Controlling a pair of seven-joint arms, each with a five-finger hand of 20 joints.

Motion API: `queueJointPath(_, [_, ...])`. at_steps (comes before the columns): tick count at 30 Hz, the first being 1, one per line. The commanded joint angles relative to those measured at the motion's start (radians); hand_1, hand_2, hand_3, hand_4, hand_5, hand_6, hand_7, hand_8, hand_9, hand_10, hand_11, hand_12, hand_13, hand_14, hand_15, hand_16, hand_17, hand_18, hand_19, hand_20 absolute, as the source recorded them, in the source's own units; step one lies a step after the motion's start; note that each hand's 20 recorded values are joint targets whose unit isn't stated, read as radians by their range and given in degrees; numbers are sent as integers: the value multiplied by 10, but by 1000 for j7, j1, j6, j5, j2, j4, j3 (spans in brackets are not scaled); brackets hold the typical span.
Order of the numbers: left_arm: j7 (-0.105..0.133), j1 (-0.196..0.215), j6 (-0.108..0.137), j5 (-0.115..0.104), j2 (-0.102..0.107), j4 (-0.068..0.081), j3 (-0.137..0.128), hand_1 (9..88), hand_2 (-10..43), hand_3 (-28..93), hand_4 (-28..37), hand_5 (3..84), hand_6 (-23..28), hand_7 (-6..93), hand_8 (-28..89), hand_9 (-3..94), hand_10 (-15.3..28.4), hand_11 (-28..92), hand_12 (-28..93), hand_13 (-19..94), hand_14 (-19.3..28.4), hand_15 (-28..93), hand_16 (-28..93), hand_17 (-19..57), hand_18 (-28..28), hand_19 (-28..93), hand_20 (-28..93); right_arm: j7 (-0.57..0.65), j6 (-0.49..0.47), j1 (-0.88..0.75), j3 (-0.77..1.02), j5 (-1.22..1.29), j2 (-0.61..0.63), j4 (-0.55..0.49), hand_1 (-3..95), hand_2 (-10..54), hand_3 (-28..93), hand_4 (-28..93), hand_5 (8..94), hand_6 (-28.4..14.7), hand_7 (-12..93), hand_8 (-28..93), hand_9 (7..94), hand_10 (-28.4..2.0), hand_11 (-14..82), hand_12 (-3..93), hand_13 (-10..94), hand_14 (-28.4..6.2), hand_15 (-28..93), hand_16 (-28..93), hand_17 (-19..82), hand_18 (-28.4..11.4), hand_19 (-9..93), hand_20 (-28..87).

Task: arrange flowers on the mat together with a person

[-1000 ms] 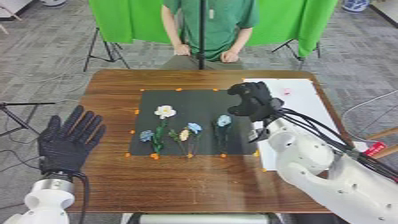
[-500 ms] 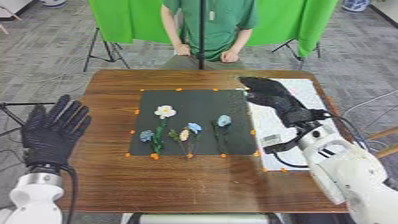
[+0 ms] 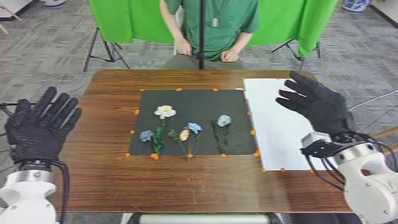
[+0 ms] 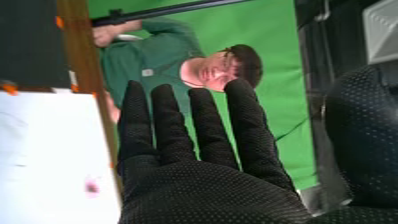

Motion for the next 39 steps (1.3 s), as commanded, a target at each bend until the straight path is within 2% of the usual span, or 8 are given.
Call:
queueJointPath(1, [20,6,-6,1,-3,-6,-19,223,153,740,-283,445,80,108,-88,391,149,179,91,288,145,297,-64,-63,151,361,138,-50,4,-62,38,-42,-4,-1,227,-7,738,-205,375,-32,95,-74,336,-133,25,158,281,-151,64,270,99,-168,357,119])
queueJointPath(8, [22,-6,-18,2,2,-7,-8,224,152,741,-283,445,80,108,-89,391,149,179,90,288,144,297,-66,-63,151,361,138,-67,2,-63,44,-40,-6,-6,228,-10,740,-206,374,-30,99,-77,334,-131,25,159,281,-148,57,281,100,-167,350,124])
queueJointPath(18, [28,14,-19,-1,-4,-16,-28,224,149,742,-283,445,80,108,-88,391,149,179,91,288,145,294,-65,-63,151,360,138,-60,5,-66,40,-32,-11,-11,230,-9,739,-206,375,-31,101,-78,335,-131,25,159,287,-146,54,289,101,-167,349,128])
queueJointPath(24, [20,16,-15,-2,-5,-17,-27,225,148,741,-283,445,79,108,-88,392,148,178,91,289,145,295,-64,-62,151,360,138,-54,9,-65,40,-35,-11,-16,230,-9,739,-207,377,-31,102,-78,337,-131,25,159,288,-147,54,290,103,-167,349,129])
queueJointPath(26, [32,25,-2,-4,-6,-23,-29,224,148,743,-283,444,79,109,-88,391,148,179,92,287,150,301,-62,-63,151,360,138,-46,7,-59,34,-57,-14,-14,235,-8,740,-207,377,-30,103,-78,338,-131,26,160,292,-146,55,291,104,-167,349,129])
queueJointPath(30, [21,26,-19,8,-6,-21,-36,224,148,743,-283,445,80,109,-88,391,150,179,93,287,152,307,-61,-63,152,361,140,-28,-13,-63,34,-50,-20,-14,253,-6,745,-214,385,-25,115,-81,345,-130,28,160,302,-144,59,290,105,-168,355,131])
queueJointPath(35, [24,28,-1,6,-8,-24,-40,226,150,740,-283,446,80,110,-88,392,150,180,94,288,150,305,-64,-63,152,360,139,-22,-14,-64,31,-57,-20,-14,257,-6,745,-219,389,-26,118,-86,348,-130,28,159,304,-144,61,288,106,-168,355,131])
queueJointPath(39, [20,26,-1,5,-8,-25,-37,226,151,739,-283,447,80,115,-87,392,152,184,98,287,155,316,-60,-64,152,362,141,-19,-16,-66,32,-60,-22,-16,257,-5,746,-220,391,-26,119,-86,351,-129,30,159,306,-145,64,287,106,-168,356,130])
